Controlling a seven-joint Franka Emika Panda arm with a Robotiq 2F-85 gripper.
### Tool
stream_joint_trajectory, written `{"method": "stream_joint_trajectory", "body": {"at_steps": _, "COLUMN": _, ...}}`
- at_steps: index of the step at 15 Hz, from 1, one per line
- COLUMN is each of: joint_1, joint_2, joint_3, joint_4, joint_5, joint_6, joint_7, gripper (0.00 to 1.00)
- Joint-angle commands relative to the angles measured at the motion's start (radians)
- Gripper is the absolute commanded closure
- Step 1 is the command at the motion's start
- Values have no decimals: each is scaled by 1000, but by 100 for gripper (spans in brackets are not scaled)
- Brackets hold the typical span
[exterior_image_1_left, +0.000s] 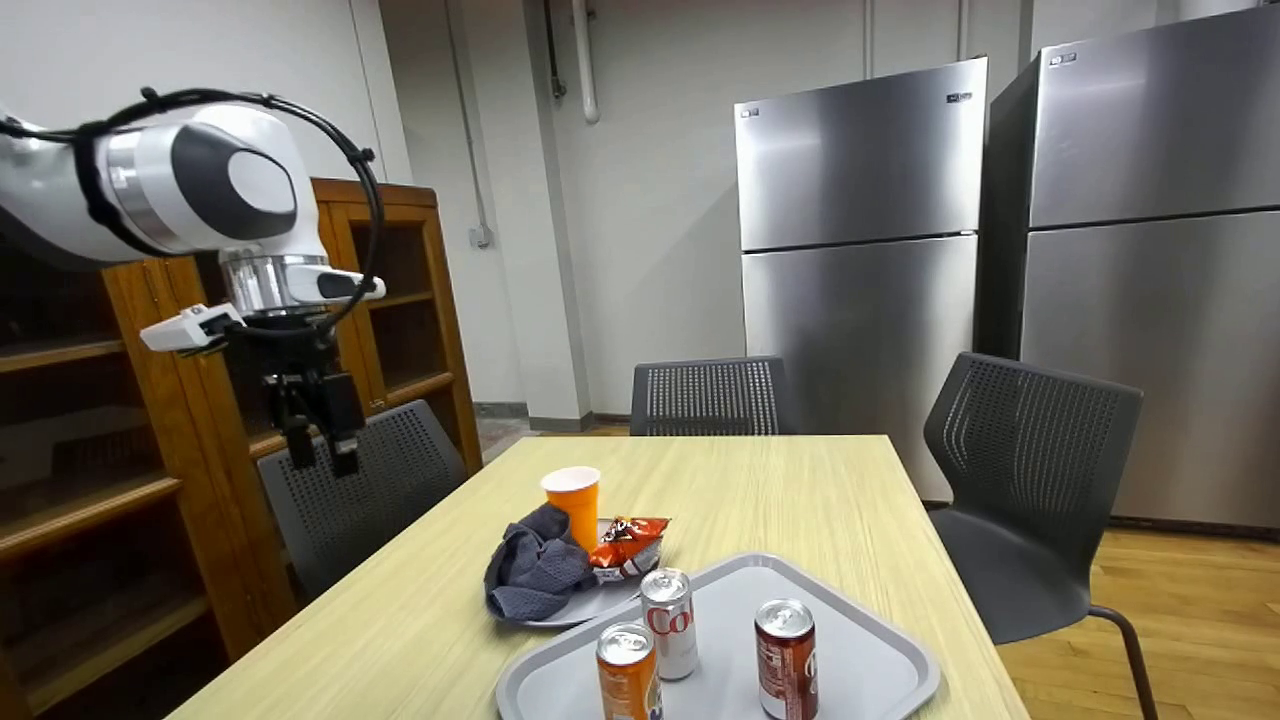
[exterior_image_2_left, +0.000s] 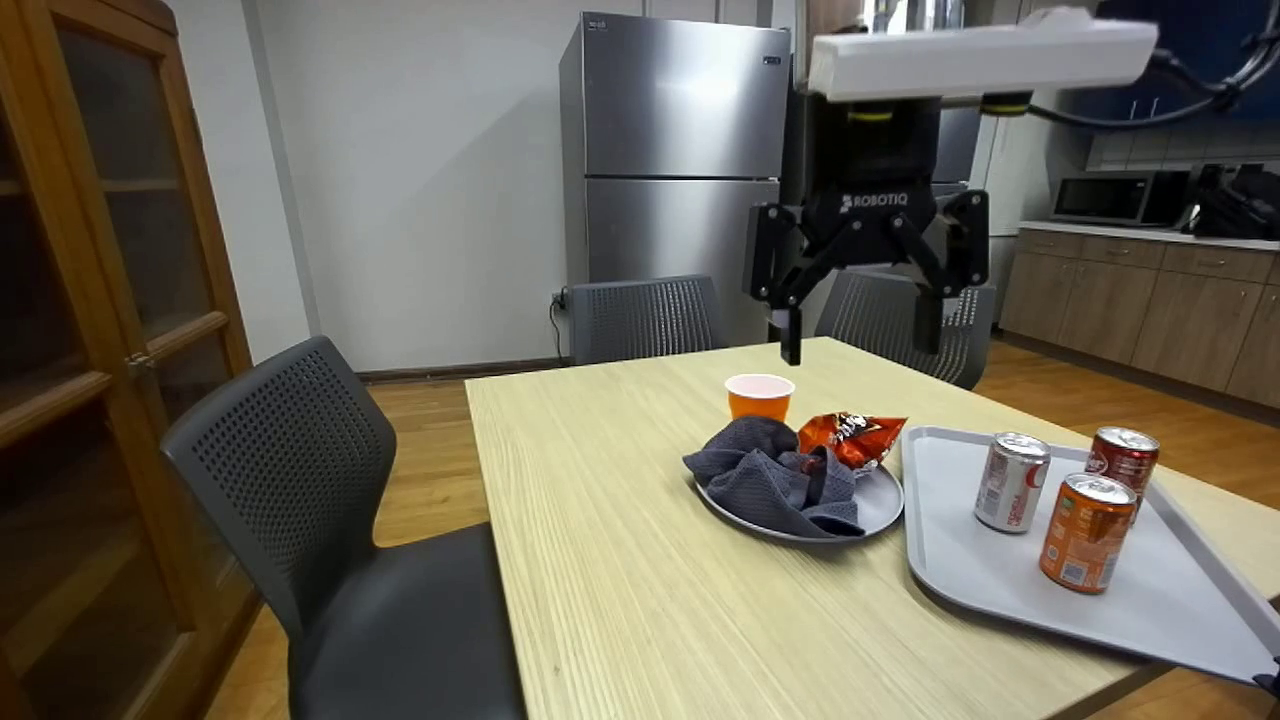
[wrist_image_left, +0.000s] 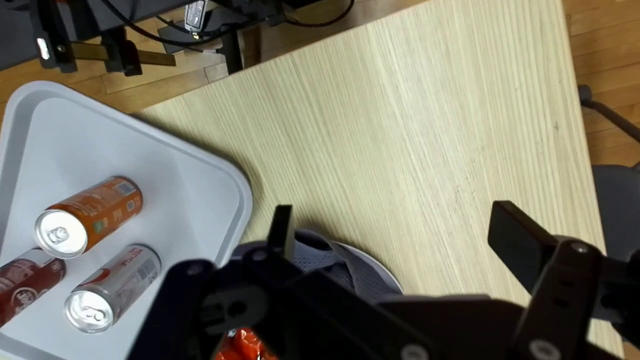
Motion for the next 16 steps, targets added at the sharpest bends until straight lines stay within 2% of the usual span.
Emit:
{"method": "stream_joint_trajectory", "body": {"at_steps": 1, "joint_1": -29, "joint_2": 139, "joint_3": -28, "joint_4": 55, "joint_5": -67, "joint_6": 97, "joint_7": 50, "gripper": 0}}
{"method": "stream_joint_trajectory", "body": {"at_steps": 8, "joint_1": -29, "joint_2": 363, "joint_3": -136, "joint_4": 182, "joint_5": -224, "joint_6": 210, "joint_7": 106, "gripper": 0}}
{"method": "stream_joint_trajectory", "body": {"at_steps": 16, "joint_1": 12, "joint_2": 580, "joint_3": -253, "joint_4": 356, "joint_5": -264, "joint_6": 249, "joint_7": 54, "gripper": 0}}
